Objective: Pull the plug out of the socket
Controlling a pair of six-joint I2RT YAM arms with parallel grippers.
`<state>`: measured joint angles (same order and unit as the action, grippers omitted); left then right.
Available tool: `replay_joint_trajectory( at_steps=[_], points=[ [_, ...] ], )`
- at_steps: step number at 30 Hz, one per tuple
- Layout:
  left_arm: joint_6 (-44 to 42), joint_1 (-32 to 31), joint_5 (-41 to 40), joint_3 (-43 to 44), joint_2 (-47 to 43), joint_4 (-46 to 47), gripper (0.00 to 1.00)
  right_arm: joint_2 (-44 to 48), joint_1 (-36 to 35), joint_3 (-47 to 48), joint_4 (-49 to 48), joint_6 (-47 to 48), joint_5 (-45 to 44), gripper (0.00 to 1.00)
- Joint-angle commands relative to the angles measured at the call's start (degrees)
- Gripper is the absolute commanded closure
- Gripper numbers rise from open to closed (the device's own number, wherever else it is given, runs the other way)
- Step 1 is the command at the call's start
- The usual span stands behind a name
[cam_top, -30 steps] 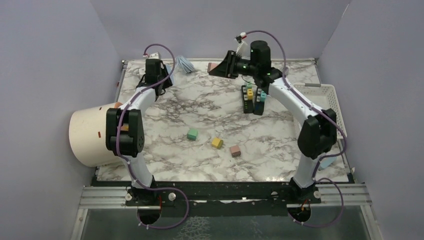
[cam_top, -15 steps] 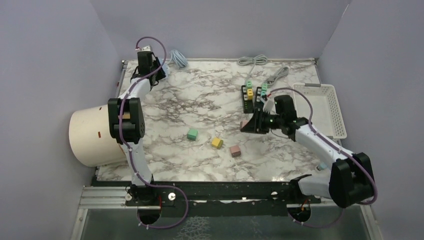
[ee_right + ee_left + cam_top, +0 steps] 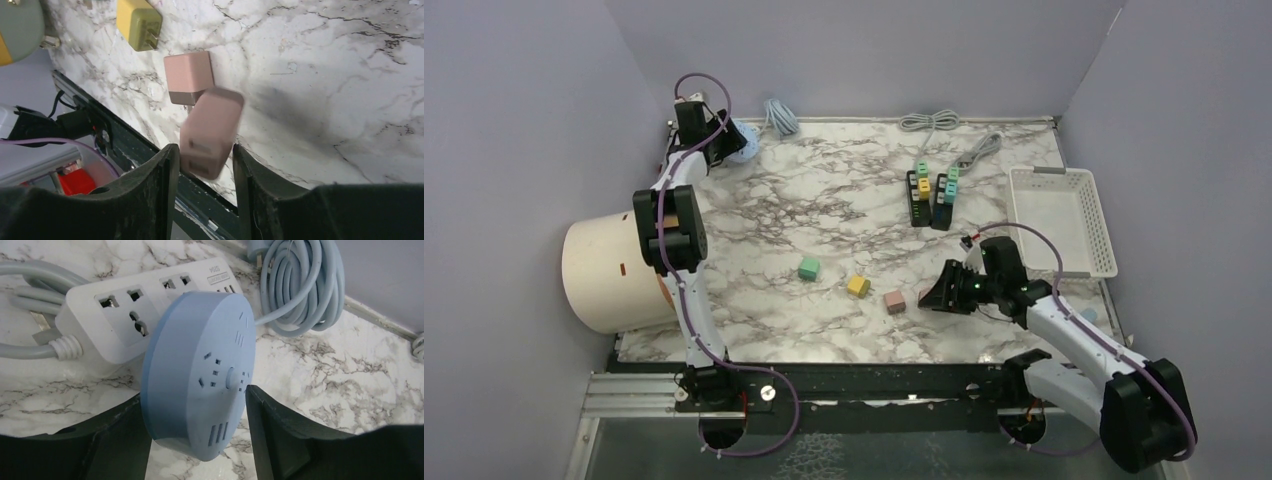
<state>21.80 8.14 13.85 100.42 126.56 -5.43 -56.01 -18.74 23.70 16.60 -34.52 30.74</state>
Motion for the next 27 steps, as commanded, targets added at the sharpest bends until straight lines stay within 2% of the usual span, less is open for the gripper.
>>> replay_joint_trajectory(
  at_steps=[1, 5, 7, 10, 13, 15, 17, 22, 25, 27],
  points=[
    [-0.6, 0.2, 2.1, 2.5, 0.2, 0.3, 0.26, -0.8, -0.1, 3.0, 3.7, 2.2, -4.3, 0.47],
    [-1.2, 0.2, 2.0, 2.2, -1.9, -0.6, 0.03, -0.7, -0.1, 7.5, 7.8, 3.6, -10.7, 0.32],
    [-3.4, 0.1, 0.8, 2.6, -3.6, -1.7, 0.01, -1.2, -0.2, 10.2, 9.6, 5.3, -15.4, 0.23],
    [-7.4, -0.1, 0.4, 2.9, -7.1, -1.9, 0.01, -2.8, -0.2, 15.1, 10.2, 7.7, -23.7, 0.20],
    [-12.3, -1.4, 4.8, 4.4, -10.2, -1.1, 0.01, -6.2, -0.2, 20.3, 6.6, 9.7, -29.6, 0.18],
    [-12.7, -2.5, 14.6, 4.3, -11.5, 1.4, 0.01, -10.8, -0.1, 24.3, 3.5, 11.7, -30.8, 0.20],
    [-8.3, -2.7, 24.0, 3.1, -13.0, 5.4, 0.01, -17.2, -0.1, 29.8, 1.4, 13.5, -30.4, 0.22],
    [-0.1, -2.3, 53.6, -3.4, -15.0, 25.3, 0.01, -36.4, 0.0, 46.4, 0.5, 19.7, -28.3, 0.28],
    [2.9, -3.2, 66.3, -0.1, -12.2, 26.8, 0.01, -43.5, 0.1, 53.9, 1.8, 22.0, -27.2, 0.31],
    [3.2, -3.4, 71.6, 0.3, -12.2, 27.1, 0.01, -46.2, 0.1, 57.1, 1.6, 22.6, -27.5, 0.31]
  ],
)
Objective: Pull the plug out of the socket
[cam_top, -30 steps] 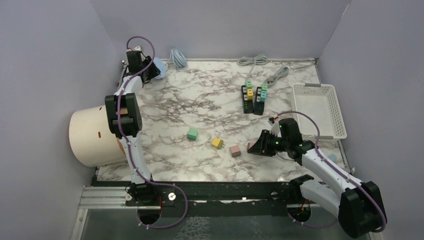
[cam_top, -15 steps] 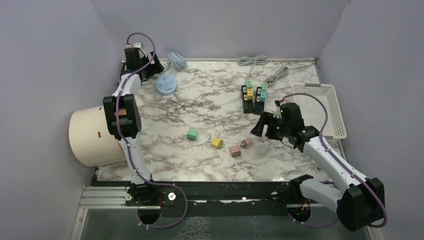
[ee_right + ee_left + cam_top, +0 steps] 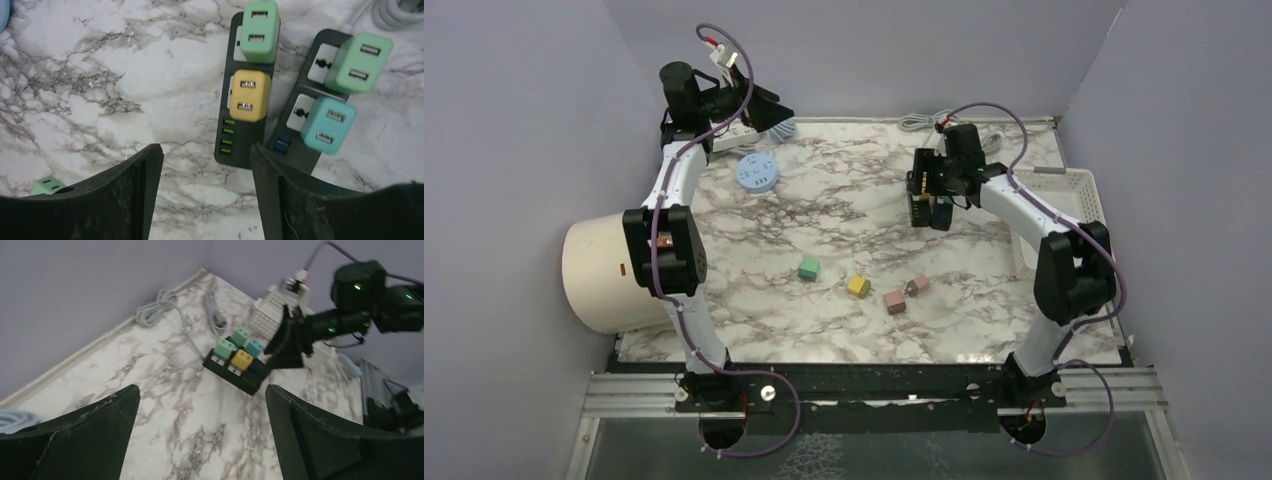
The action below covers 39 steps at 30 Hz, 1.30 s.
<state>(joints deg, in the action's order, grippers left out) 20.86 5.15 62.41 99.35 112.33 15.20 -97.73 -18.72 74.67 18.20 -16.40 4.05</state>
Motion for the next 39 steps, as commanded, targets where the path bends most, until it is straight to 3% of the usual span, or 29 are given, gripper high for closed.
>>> replay_joint_trajectory(
  at_steps=[1, 5, 8, 9, 11, 13, 14, 21, 27, 29, 31, 32, 33, 39],
  points=[
    [4.3, -0.3, 24.2, 1.2, 1.8, 6.5, 0.01, -5.7, 0.1, 7.5, -0.1, 5.0, -1.4, 0.31],
    [4.4, 0.4, 22.1, -0.3, 0.7, 6.4, 0.01, -10.0, 0.1, 12.6, 1.1, 6.9, -3.7, 0.31],
    [1.7, 0.6, 12.8, -1.9, -1.0, 4.9, 0.01, -13.0, 0.2, 15.5, 2.3, 7.9, -5.1, 0.32],
    [-1.9, 0.5, 7.3, -1.0, -1.3, -0.2, 0.01, -13.8, 0.2, 16.3, 2.7, 8.3, -5.7, 0.33],
    [-13.8, -1.3, -13.2, 5.2, -0.7, -16.5, 0.01, -15.1, 0.2, 17.2, 3.4, 8.9, -6.9, 0.34],
    [-17.9, -3.4, -26.7, 8.8, -0.4, -21.3, 0.01, -16.0, 0.2, 17.6, 4.0, 9.2, -7.6, 0.35],
    [-19.7, -4.2, -29.4, 10.0, -0.4, -22.6, 0.01, -16.4, 0.2, 17.7, 4.2, 9.3, -7.7, 0.36],
    [-20.6, -4.8, -27.8, 11.1, -1.5, -24.0, 0.01, -19.9, 0.3, 18.4, 4.6, 8.3, -7.0, 0.52],
    [-21.2, -4.9, -24.1, 7.4, -4.8, -24.7, 0.01, -23.0, 0.3, 19.4, 4.7, 8.2, -7.7, 0.51],
    [-20.3, -5.9, -22.6, 7.7, -5.1, -24.6, 0.01, -23.6, 0.3, 20.1, 5.2, 8.4, -8.0, 0.60],
    [-19.7, -8.4, -22.8, 7.6, -5.8, -24.6, 0.01, -24.0, 0.3, 20.6, 5.2, 8.4, -8.7, 0.79],
    [-19.8, -10.2, -24.1, 6.5, -6.5, -24.5, 0.01, -24.0, 0.3, 20.7, 5.0, 8.3, -9.0, 0.92],
    [-19.9, -12.4, -26.2, 4.3, -7.5, -24.0, 0.01, -23.9, 0.3, 20.9, 4.7, 8.1, -8.9, 0.98],
    [-15.0, -26.2, -41.8, -9.1, -8.0, -15.5, 0.01, -18.2, 0.3, 19.4, 0.6, 6.2, 0.9, 0.99]
  ],
)
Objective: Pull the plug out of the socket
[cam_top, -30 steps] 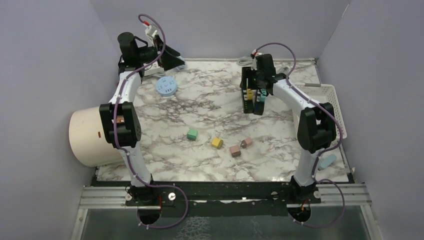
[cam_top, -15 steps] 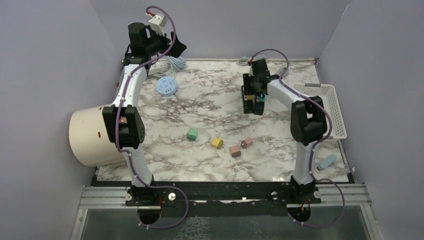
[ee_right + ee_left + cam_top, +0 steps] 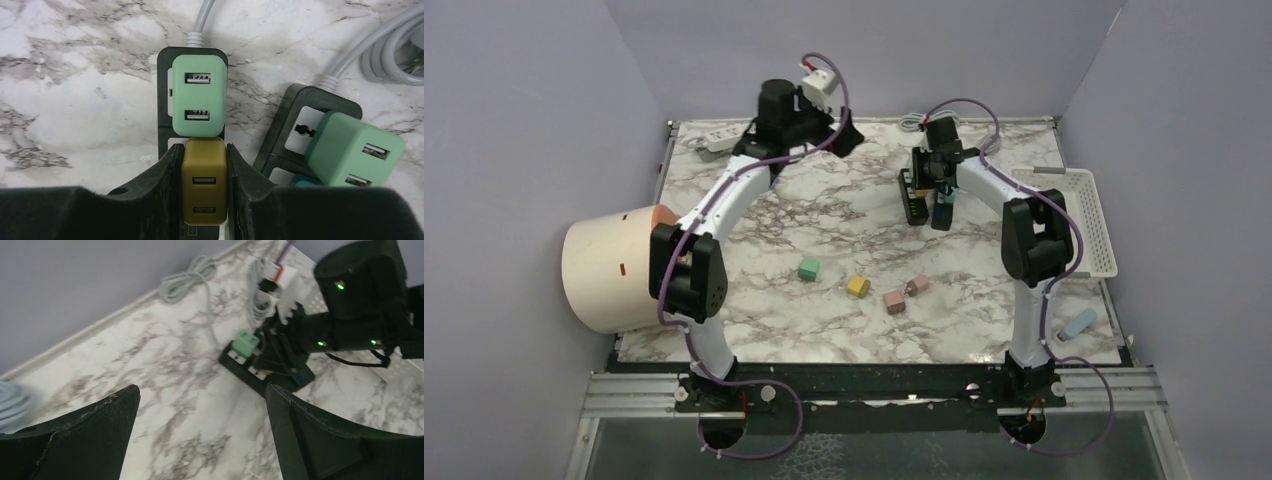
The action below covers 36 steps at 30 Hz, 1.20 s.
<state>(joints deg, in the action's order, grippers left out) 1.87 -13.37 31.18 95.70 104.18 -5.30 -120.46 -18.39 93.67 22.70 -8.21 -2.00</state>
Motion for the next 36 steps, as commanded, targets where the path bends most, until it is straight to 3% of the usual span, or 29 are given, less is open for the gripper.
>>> replay_joint_trajectory(
  at_steps=[1, 9, 18, 29, 34, 35, 36],
  points=[
    [5.8, -9.0, -11.1, -6.1, 1.2, 5.2, 0.01, 5.6, -0.1, 0.5, -4.2, -2.9, 8.6, 0.99],
    [16.1, -15.7, -13.8, -8.8, 5.0, 8.4, 0.01, 10.8, -0.1, 1.7, -4.5, -7.4, 16.7, 0.99],
    [22.5, -16.0, -6.3, -10.2, 7.8, 13.3, 0.01, 14.0, -0.1, 0.5, -5.5, -9.1, 20.4, 0.99],
    [23.2, -17.1, -11.2, -13.4, 8.4, 11.6, 0.01, 15.7, -0.2, 1.7, -4.6, -8.9, 20.0, 0.99],
    [26.9, -17.1, -5.9, -15.6, 9.1, 18.0, 0.02, 16.5, -0.1, 1.2, -5.6, -10.1, 21.7, 0.99],
    [28.8, -17.1, -3.7, -16.5, 9.5, 21.3, 0.06, 16.6, -0.2, 1.1, -5.9, -10.5, 22.2, 0.99],
    [30.9, -17.1, -1.4, -17.2, 10.0, 24.1, 0.18, 16.6, -0.2, 1.1, -6.0, -10.7, 22.8, 0.99]
  ],
)
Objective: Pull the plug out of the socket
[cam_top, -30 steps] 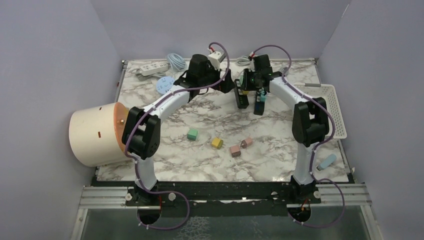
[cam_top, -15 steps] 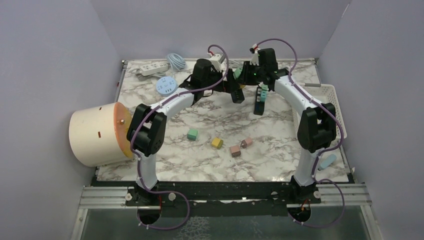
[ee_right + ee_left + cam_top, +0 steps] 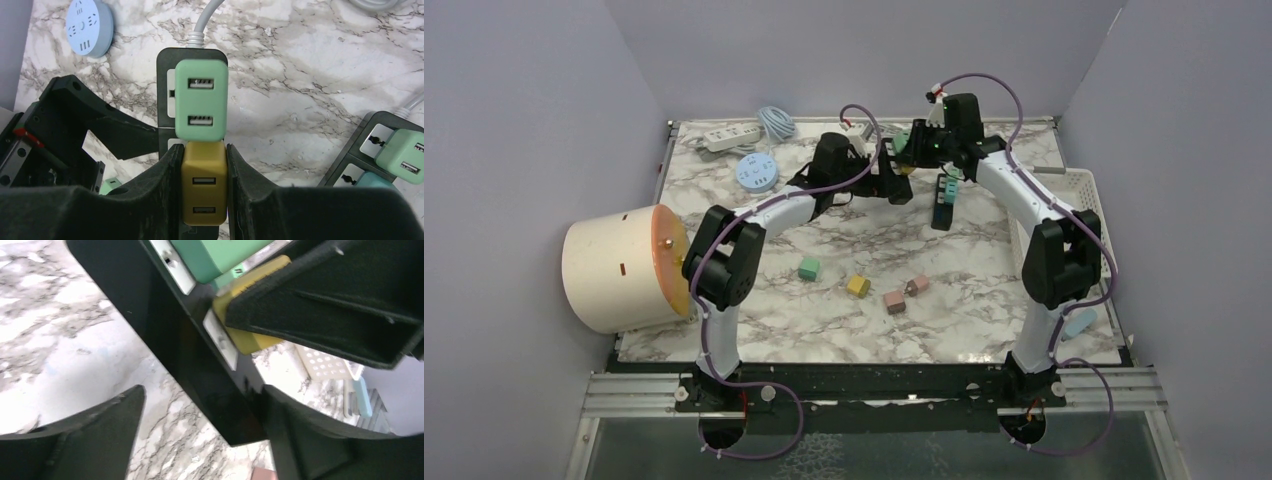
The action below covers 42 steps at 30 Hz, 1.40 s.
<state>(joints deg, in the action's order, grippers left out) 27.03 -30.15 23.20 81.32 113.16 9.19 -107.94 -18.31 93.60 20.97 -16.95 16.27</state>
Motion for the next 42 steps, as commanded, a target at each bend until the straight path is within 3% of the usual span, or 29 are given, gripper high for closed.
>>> replay_joint_trajectory(
  at_steps=[1, 2, 4, 13, 22, 25, 28, 31, 35, 42],
  points=[
    [7.6, -0.3, 8.7, -2.9, 1.9, 11.8, 0.34, 4.0, -0.2, 1.3, -4.3, -2.3, 5.1, 0.99],
    [9.0, -0.4, 10.8, -2.4, 3.1, 13.4, 0.53, 4.1, -0.2, 1.3, -4.4, -2.6, 5.7, 0.99],
    [11.1, -0.5, 13.5, -1.2, 5.1, 14.6, 0.99, 4.4, -0.2, 1.4, -4.5, -3.2, 7.1, 0.99],
    [15.0, 3.0, 4.6, -0.7, 5.9, 11.6, 1.00, 9.8, -0.2, 1.4, 1.9, -2.4, 9.1, 0.99],
    [11.1, 5.1, -7.2, 0.8, 3.6, 2.1, 1.00, 20.5, -0.2, -7.7, 7.2, -0.6, 9.6, 0.99],
    [9.7, 5.2, -8.4, 1.7, 2.9, 0.4, 1.00, 23.9, -0.2, -15.5, 8.0, 0.2, 10.8, 0.99],
    [8.3, 5.2, -9.3, 2.7, 2.5, -1.3, 1.00, 27.5, -0.2, -26.2, 5.7, 1.2, 14.9, 0.99],
    [7.4, 5.2, -10.1, 3.1, 1.9, -2.2, 1.00, 28.5, -0.1, -35.6, 1.3, 2.6, 26.5, 0.99],
    [5.8, 5.4, -10.1, 3.2, 0.7, -2.7, 1.00, 27.0, -0.5, -42.8, -6.8, 1.2, 32.7, 0.99],
    [2.9, 5.9, -7.2, 1.2, -2.5, -0.8, 1.00, 19.5, -3.9, -42.3, -18.0, -3.1, 31.1, 0.98]
  ],
)
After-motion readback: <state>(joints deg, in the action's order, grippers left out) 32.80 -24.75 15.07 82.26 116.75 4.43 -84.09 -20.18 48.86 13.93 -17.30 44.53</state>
